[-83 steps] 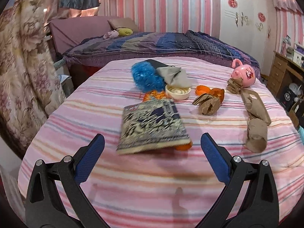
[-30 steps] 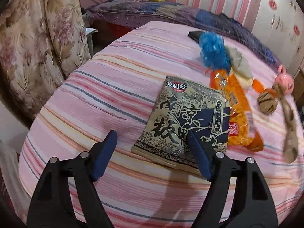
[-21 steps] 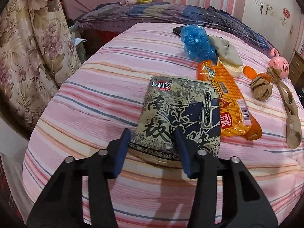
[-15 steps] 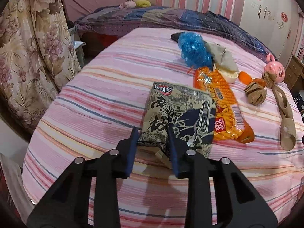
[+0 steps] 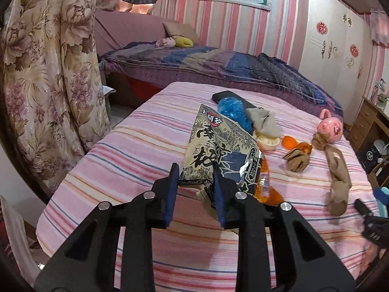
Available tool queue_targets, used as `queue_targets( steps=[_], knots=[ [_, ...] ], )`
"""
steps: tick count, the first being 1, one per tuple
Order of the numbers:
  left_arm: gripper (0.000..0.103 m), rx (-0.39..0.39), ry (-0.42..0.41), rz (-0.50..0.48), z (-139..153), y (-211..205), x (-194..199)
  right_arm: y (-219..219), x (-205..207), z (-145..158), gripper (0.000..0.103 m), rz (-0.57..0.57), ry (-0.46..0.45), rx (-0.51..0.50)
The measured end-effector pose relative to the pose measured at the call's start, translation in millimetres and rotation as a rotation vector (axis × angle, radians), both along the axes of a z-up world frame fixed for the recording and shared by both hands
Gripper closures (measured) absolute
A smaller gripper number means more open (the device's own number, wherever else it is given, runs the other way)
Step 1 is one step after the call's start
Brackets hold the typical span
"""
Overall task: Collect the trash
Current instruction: 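Lift the dark snack bag with the left tool while the right tool grasps the brown cardboard tube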
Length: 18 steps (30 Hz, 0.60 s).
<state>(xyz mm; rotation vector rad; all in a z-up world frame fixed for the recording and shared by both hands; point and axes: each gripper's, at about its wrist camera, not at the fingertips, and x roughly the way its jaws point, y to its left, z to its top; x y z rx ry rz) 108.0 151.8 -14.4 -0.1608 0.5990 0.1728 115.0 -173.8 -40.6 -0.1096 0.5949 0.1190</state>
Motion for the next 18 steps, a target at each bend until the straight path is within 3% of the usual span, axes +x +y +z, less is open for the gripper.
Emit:
queue_targets(
  steps=[6,11,13,18],
  knots=[
    [0.077,0.023,0.029,-0.01,-5,-9,6,13,21,-10,0.009,0.043,0.071,-0.006],
    [0.077,0.015,0.029,-0.02,-5,-14,9,17,32,-19,0.043,0.084,0.138,0.008],
    [0.077,0.023,0.029,-0.026,-5,-19,11,18,32,-20,0.052,0.107,0.147,0.02],
    [0.077,0.054,0.021,-0.035,-4,-33,11,19,27,-19,0.056,0.122,0.129,0.012]
  ],
)
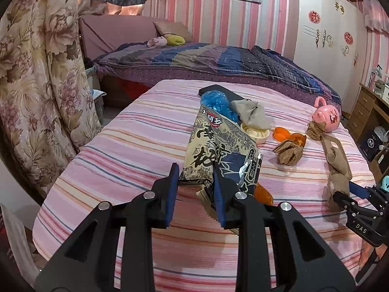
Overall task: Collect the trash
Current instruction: 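Lift the dark snack bag with the left tool while the right tool grasps the brown cardboard tube, then carry both items over the blue basket and open both tools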
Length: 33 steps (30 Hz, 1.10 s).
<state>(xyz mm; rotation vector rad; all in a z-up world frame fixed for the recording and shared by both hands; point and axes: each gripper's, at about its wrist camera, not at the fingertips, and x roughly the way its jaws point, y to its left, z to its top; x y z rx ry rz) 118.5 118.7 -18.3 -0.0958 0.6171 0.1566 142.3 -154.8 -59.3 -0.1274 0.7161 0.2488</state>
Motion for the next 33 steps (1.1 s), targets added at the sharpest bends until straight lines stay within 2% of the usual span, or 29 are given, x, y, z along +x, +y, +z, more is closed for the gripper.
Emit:
queue_targets(
  steps=[6,8,9,22,33],
  knots=[
    [0.077,-0.002,-0.015,-0.009,4,-11,-3,-11,-8,8,0.064,-0.02,-0.03,-0.007],
    [0.077,0.0,-0.015,-0.014,4,-15,-3,-17,-7,7,0.095,-0.02,-0.016,-0.001],
    [0.077,0.001,-0.017,-0.016,5,-17,-3,-22,-7,8,0.096,-0.03,-0.011,0.012],
    [0.077,-0.009,-0.046,-0.067,13,-53,-5,-70,-23,24,0.096,-0.085,-0.063,0.021],
    [0.077,-0.014,-0.066,-0.185,20,-125,0,-144,-38,45,0.096,-0.202,-0.103,0.063]
  ],
)
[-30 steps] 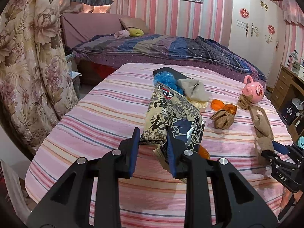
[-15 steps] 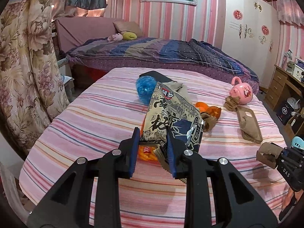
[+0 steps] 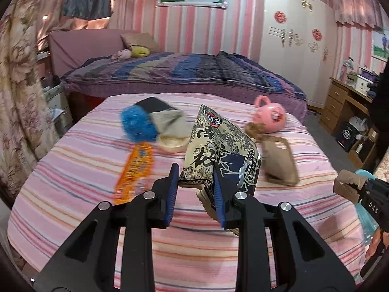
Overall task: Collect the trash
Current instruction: 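Carry both items over the blue basket and open both tools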
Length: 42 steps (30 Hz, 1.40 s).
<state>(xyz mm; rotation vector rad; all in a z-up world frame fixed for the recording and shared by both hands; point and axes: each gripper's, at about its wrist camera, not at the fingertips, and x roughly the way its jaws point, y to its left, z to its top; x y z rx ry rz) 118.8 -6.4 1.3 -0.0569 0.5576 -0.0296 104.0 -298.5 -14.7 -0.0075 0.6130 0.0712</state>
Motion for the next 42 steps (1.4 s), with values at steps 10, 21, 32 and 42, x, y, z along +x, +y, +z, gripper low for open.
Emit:
queue_targets(
  steps=[10,21,32,42],
  knots=[
    [0.077,0.022,-0.015,-0.171,0,-105,-8,-106,-29,13,0.096,-0.192,-0.03,0.001],
    [0.077,-0.017,0.007,-0.353,-23,-233,-29,-197,-68,1,0.096,-0.374,-0.013,-0.04],
    [0.059,0.018,0.007,-0.486,-27,-330,-41,-247,-93,-10,0.096,-0.476,-0.014,0.01],
    [0.012,0.051,0.0,-0.439,-28,-320,-25,-245,-95,-14,0.096,-0.475,0.0,0.029]
  ],
)
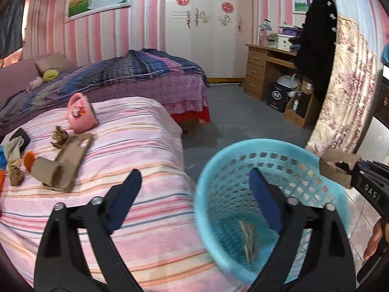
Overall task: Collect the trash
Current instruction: 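Carry both items over the blue basket and open both tools, then withdraw both open tools from the basket back toward the bed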
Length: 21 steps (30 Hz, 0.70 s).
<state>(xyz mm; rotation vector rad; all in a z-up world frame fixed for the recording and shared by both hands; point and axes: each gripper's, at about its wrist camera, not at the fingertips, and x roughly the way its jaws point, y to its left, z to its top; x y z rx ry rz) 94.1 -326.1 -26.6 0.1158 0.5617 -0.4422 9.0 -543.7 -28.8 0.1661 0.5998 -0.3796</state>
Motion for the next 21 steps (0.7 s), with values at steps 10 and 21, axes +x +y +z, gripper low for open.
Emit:
queue_targets(
  steps=[10,21],
  knots=[
    [0.006,-0.007,0.011,0.067,2,49,6,12,16,-13,0.08,0.037,0.077,0.056],
    [0.006,-0.018,-0.022,0.119,14,87,2,28,22,-13,0.039,0.04,0.083,0.043]
  ],
)
